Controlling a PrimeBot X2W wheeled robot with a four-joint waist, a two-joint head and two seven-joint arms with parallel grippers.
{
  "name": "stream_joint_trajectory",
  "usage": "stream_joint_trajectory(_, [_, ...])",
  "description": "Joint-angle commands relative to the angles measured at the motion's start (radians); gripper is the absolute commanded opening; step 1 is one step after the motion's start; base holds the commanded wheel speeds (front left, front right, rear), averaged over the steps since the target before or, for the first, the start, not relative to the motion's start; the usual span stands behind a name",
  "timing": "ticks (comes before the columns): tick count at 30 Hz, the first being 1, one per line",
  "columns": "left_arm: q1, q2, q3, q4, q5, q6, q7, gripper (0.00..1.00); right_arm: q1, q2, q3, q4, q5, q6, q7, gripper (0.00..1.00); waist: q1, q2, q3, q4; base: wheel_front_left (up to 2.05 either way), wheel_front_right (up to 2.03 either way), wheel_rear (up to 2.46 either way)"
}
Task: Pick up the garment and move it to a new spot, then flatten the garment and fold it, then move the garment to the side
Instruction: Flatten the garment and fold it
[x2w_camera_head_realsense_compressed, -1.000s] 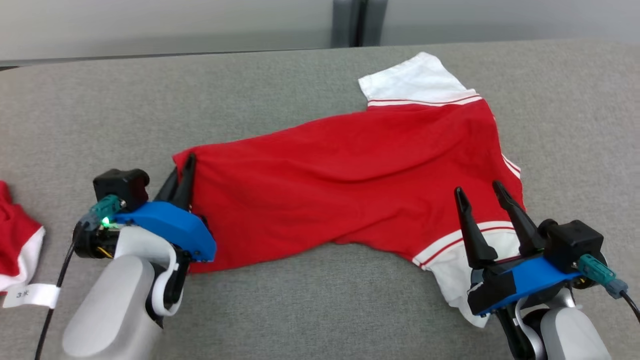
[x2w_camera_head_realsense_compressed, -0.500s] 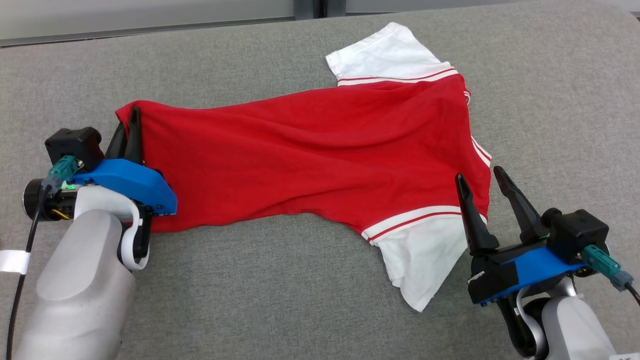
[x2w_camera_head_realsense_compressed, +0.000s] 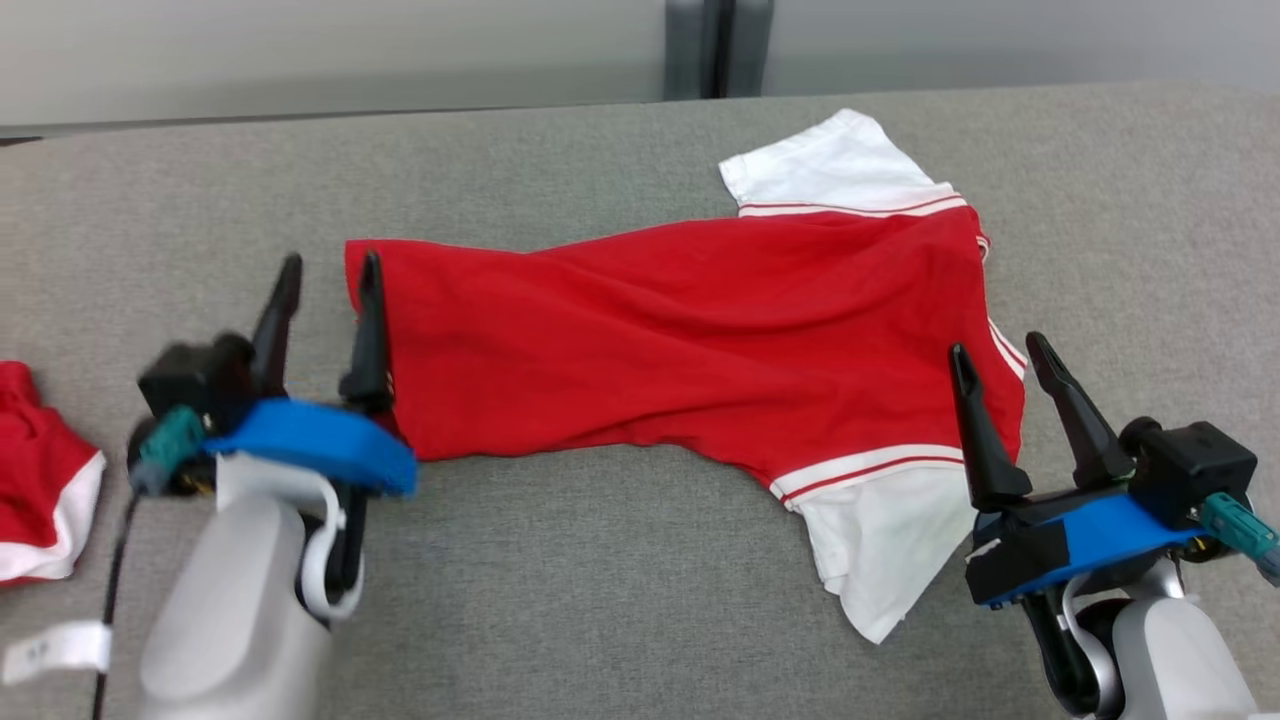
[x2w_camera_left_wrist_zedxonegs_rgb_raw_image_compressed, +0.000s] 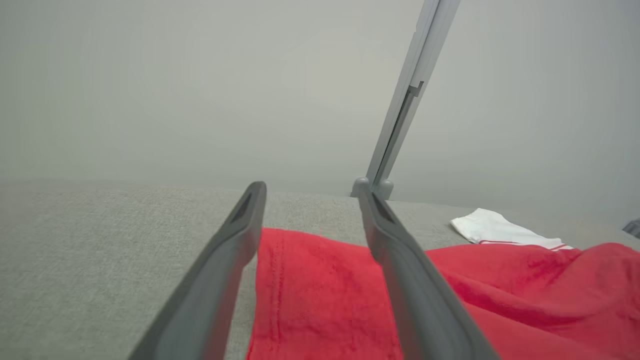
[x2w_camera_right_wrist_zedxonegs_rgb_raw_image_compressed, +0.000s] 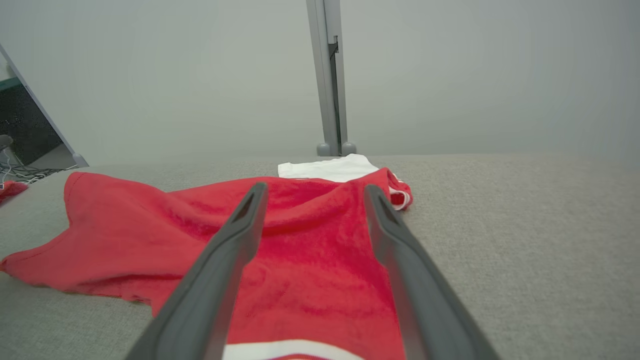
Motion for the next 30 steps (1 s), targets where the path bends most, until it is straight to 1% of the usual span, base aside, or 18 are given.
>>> stream_joint_trajectory(1, [0.062, -0.011, 0.016, -0.042, 0.018, -0.004, -0.004, 1.0, 0.017, -0.002, -0.01, -0.005, -0.001, 0.0, 0.005, 1.0, 0.0, 0.0, -0.013, 0.008, 0.0, 0.0, 0.0])
stream_joint_trajectory(8, [0.255, -0.033, 0.083, -0.224, 0.101, -0.027, -0.004, 1.0, 0.07, 0.001, -0.055, -0.011, 0.003, 0.0, 0.03, 1.0, 0.0, 0.0, -0.069, 0.044, 0.0, 0.0, 0.0])
stream_joint_trajectory(13, [0.344, -0.045, 0.128, -0.3, 0.151, -0.042, -0.004, 1.0, 0.114, 0.004, -0.084, -0.004, 0.001, 0.0, 0.071, 1.0, 0.0, 0.0, -0.103, 0.059, 0.0, 0.0, 0.0])
stream_joint_trajectory(18, [0.403, -0.058, 0.163, -0.323, 0.175, -0.051, -0.004, 1.0, 0.17, 0.008, -0.127, 0.026, 0.012, 0.0, 0.122, 1.0, 0.0, 0.0, -0.141, 0.065, 0.0, 0.0, 0.0])
stream_joint_trajectory(22, [0.432, -0.07, 0.183, -0.329, 0.188, -0.056, -0.005, 1.0, 0.191, 0.011, -0.179, 0.062, 0.0, 0.0, 0.198, 1.0, 0.0, 0.0, -0.153, 0.063, 0.0, 0.0, 0.0])
stream_joint_trajectory(30, [0.432, -0.083, 0.187, -0.323, 0.205, -0.067, -0.005, 1.0, 0.097, 0.012, -0.211, 0.177, 0.02, 0.0, 0.332, 1.0, 0.0, 0.0, -0.15, 0.069, 0.0, 0.0, 0.0])
